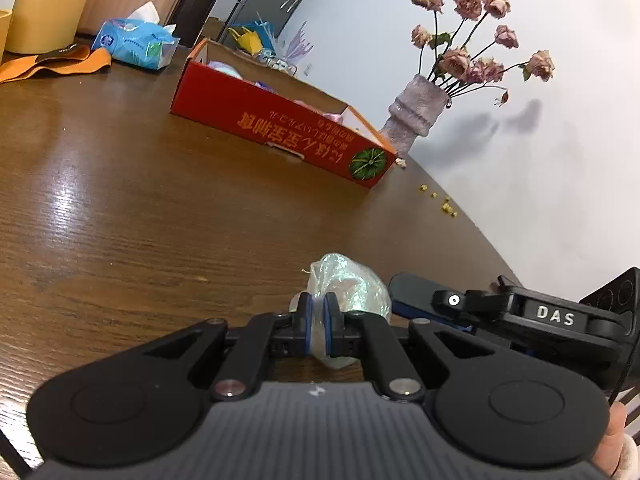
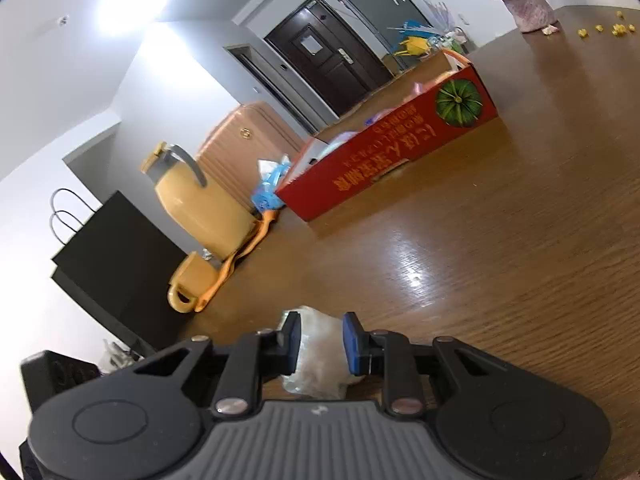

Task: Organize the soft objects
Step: 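Grasp the clear plastic bag with both grippers and lift it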

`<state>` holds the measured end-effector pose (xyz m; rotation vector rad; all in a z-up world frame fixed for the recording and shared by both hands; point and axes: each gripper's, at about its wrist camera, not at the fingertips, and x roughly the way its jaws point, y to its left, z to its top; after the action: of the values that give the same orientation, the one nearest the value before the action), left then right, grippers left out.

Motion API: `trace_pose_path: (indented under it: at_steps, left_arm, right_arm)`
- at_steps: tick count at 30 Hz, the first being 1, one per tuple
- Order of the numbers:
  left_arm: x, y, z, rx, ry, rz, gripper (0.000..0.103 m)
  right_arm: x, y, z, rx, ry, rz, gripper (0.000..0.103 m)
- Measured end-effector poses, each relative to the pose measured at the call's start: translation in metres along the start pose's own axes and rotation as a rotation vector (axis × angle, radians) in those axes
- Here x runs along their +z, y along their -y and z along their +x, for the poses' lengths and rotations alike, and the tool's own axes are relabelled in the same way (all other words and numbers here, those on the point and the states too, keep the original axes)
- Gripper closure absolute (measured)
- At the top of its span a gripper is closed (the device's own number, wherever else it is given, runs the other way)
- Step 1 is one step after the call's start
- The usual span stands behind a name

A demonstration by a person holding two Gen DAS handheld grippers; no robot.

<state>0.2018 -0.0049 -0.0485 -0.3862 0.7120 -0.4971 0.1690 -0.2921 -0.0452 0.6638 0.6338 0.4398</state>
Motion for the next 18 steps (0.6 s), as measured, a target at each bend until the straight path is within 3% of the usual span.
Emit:
trace_pose_path:
  at_steps: [10,14,18]
  left_arm:
    - [-0.002,-0.003,0.007,0.019,-0.002,-0.005,0.097]
    - [-0.002,-0.005,0.010,0.023,-0.006,-0.010,0.096]
    - [0.000,-0.009,0.012,0.020,-0.011,-0.026,0.096]
  right_arm:
    - [-0.008,0.002,0.017,-0.031,-0.005,-0.023,0.080]
    - [-0.009,0.003,0.020,-0.032,-0.006,-0.034,0.075]
    - [-0.009,0.000,0.022,-0.016,-0.022,-0.045,0.088]
